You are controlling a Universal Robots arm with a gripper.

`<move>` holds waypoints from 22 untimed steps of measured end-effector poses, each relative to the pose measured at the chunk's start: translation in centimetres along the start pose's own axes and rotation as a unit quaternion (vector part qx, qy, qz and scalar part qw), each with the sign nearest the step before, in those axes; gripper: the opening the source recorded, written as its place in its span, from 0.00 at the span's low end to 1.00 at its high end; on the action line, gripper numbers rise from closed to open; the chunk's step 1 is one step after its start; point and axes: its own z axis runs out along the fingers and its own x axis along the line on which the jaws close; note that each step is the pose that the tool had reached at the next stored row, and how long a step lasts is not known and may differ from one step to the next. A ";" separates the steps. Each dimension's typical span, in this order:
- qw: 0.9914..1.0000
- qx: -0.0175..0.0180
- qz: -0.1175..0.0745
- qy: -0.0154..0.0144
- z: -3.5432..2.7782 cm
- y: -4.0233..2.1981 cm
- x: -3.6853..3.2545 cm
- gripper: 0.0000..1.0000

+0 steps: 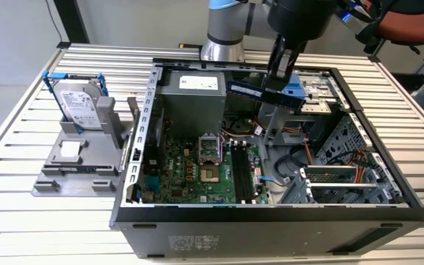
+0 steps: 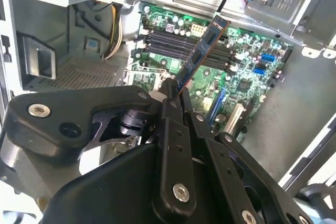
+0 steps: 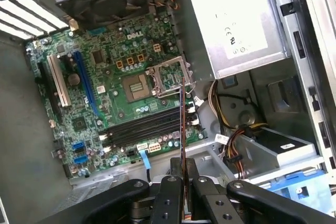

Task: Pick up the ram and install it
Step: 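Insert the ram into the slot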

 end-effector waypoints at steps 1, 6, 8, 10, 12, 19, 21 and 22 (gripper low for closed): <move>1.000 0.000 0.008 0.000 0.00 0.00 0.00 0.00; 0.999 0.001 0.049 -0.002 0.00 0.00 0.00 0.00; 0.998 0.001 0.065 -0.002 0.00 0.00 0.00 0.00; 0.997 0.001 0.082 -0.003 0.00 0.00 0.00 0.00; 0.995 0.002 0.098 -0.004 0.00 0.00 0.00 0.00; 0.988 0.003 0.153 -0.006 0.00 0.00 0.00 0.00; 0.986 0.003 0.168 -0.006 0.00 0.00 0.00 0.00; 0.984 0.003 0.176 -0.007 0.00 0.00 0.00 0.00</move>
